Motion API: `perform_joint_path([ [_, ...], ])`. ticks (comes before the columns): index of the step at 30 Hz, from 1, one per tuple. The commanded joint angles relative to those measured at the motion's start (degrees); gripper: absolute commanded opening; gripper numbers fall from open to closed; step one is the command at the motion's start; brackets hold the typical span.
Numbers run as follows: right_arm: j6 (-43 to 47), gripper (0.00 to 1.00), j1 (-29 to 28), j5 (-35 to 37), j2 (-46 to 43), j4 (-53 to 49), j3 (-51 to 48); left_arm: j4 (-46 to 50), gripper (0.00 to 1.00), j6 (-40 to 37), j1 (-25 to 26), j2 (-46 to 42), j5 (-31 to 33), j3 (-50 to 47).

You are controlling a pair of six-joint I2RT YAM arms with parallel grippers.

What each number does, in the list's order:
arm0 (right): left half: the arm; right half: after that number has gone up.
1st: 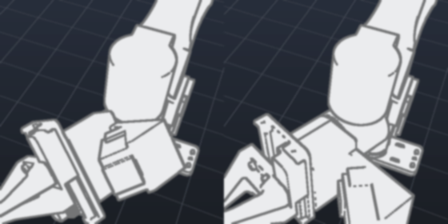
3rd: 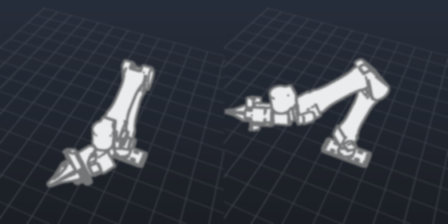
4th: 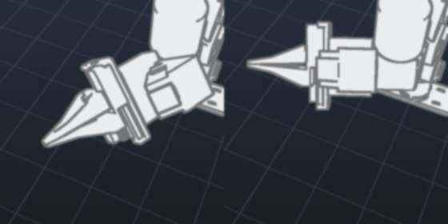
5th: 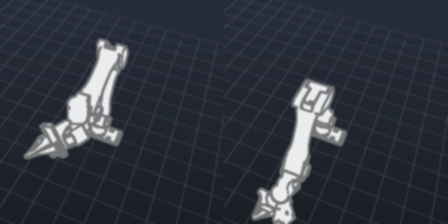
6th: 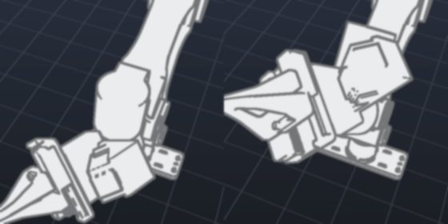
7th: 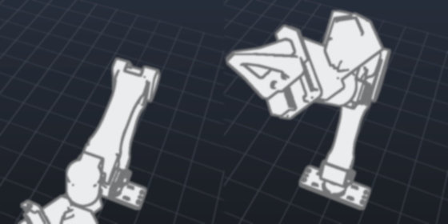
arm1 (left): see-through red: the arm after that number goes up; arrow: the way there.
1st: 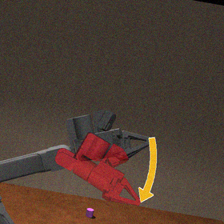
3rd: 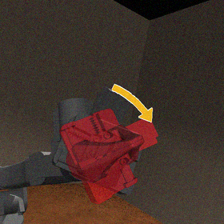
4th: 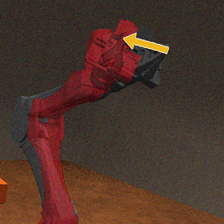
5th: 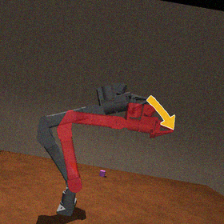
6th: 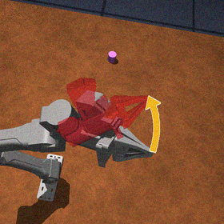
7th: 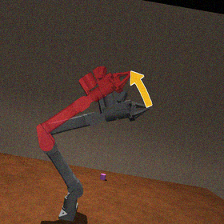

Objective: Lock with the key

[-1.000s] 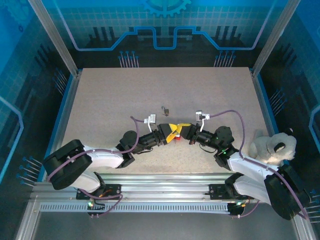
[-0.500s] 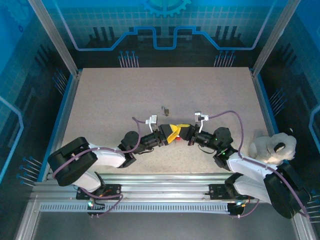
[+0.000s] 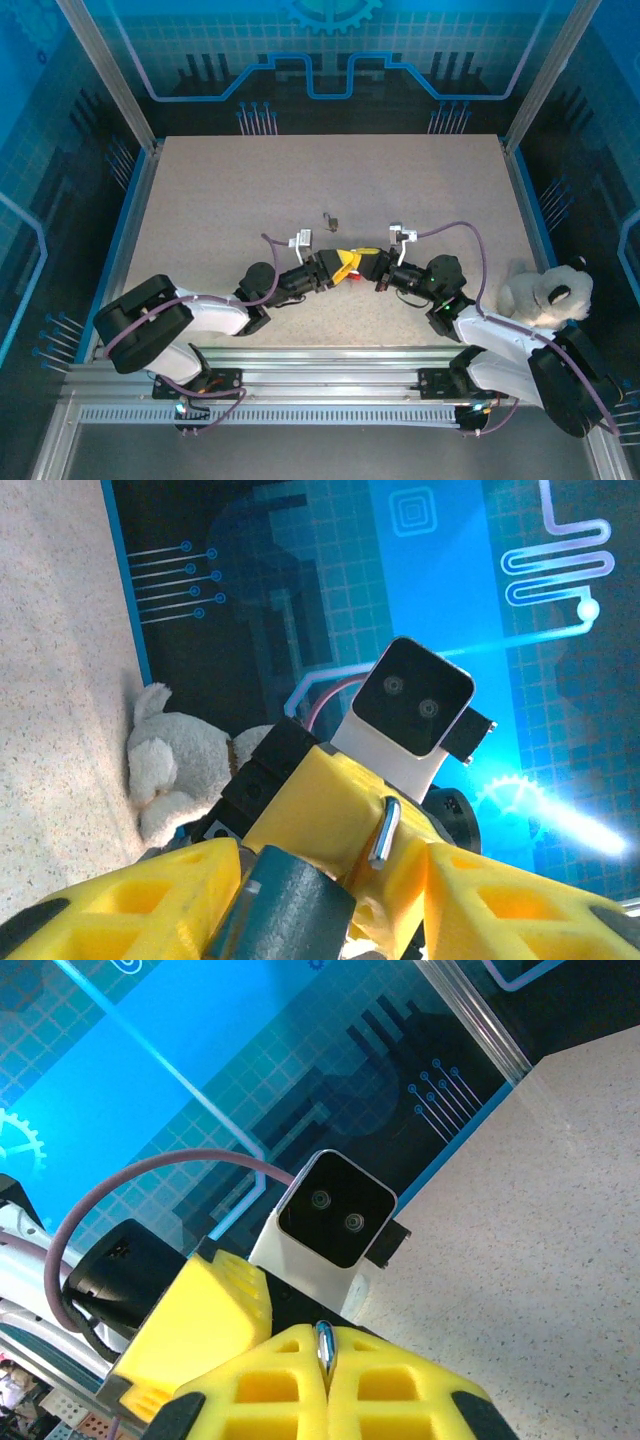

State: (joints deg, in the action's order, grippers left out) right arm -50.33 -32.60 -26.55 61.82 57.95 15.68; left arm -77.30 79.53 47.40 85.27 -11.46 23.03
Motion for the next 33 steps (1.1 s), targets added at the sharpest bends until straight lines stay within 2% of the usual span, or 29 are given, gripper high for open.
perform_joint_path([
  [1,2.95,0.00,-0.68,0.90,-0.83,0.94,-0.57,-1.17,0.45,0.30,-1.05,-2.78,0.13,-0.81],
  [15,3.30,0.00,-0.97,2.10,-1.35,-0.53,-0.57,1.98,0.32,-0.75,-1.34,-5.51,-0.44,-0.86],
  [26,3.07,0.00,-0.97,3.89,-1.35,-1.65,-0.65,1.62,0.29,-0.75,-1.26,-5.82,-0.65,-1.40],
  [33,1.61,0.00,-0.97,6.21,-0.75,-0.16,-1.61,0.70,0.31,-0.51,-1.30,-5.82,-0.31,-2.11],
])
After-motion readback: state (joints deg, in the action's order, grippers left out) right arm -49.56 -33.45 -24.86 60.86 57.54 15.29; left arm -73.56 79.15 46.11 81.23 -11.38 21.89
